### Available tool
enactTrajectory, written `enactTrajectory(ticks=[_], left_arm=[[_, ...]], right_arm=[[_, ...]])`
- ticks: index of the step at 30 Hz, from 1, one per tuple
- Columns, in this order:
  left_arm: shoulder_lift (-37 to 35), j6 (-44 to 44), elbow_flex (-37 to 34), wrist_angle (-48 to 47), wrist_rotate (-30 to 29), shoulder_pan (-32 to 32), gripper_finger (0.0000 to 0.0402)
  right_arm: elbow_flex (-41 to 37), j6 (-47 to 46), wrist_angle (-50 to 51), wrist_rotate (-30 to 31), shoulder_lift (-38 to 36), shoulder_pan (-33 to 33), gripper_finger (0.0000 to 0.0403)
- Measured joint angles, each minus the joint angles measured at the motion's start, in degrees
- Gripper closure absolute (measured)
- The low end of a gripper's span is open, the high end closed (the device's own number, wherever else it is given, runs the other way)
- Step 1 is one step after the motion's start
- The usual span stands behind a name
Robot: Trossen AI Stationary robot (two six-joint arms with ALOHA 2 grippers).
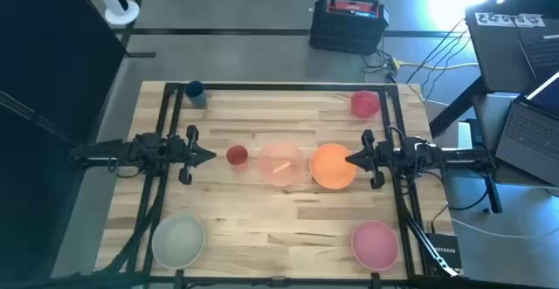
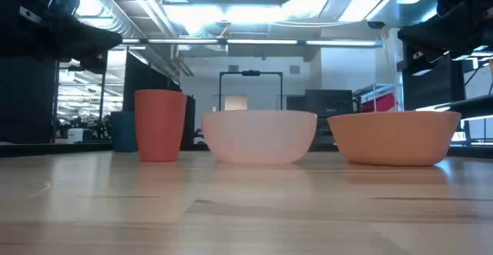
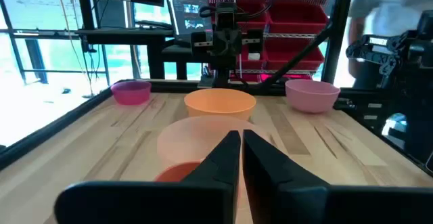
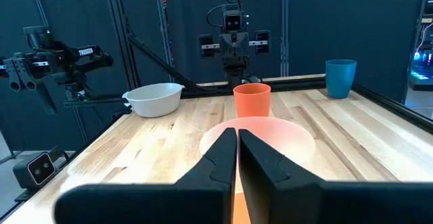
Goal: Nest bowls inside each other
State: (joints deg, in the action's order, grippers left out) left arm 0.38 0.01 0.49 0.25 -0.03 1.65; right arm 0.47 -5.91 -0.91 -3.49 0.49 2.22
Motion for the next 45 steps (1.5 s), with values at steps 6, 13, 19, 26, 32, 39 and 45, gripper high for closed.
enactTrajectory(ticks=[6,13,19,26,32,39,45], left_arm=[[0.0,0.0,0.0,0.0,0.0,0.0,0.0402],[0.0,0.0,0.0,0.0,0.0,0.0,0.0402],[0.0,0.0,0.0,0.0,0.0,0.0,0.0402],[0.0,0.0,0.0,0.0,0.0,0.0,0.0402],[0.0,0.0,0.0,0.0,0.0,0.0,0.0402],[0.0,0.0,0.0,0.0,0.0,0.0,0.0402],[0.0,0.0,0.0,0.0,0.0,0.0,0.0402]], right_arm=[[0.0,0.0,0.0,0.0,0.0,0.0,0.0403],[0.0,0.0,0.0,0.0,0.0,0.0,0.0403],[0.0,4.4,0.0,1.5,0.0,0.0,0.0403],[0.0,16.9,-0.2,7.0,0.0,0.0,0.0403],[0.0,13.7,-2.9,8.9,0.1,0.0,0.0403],[0.0,2.5,-12.5,14.7,0.3,-0.1,0.0403],[0.0,-8.1,-25.3,23.5,0.5,0.0,0.0403]])
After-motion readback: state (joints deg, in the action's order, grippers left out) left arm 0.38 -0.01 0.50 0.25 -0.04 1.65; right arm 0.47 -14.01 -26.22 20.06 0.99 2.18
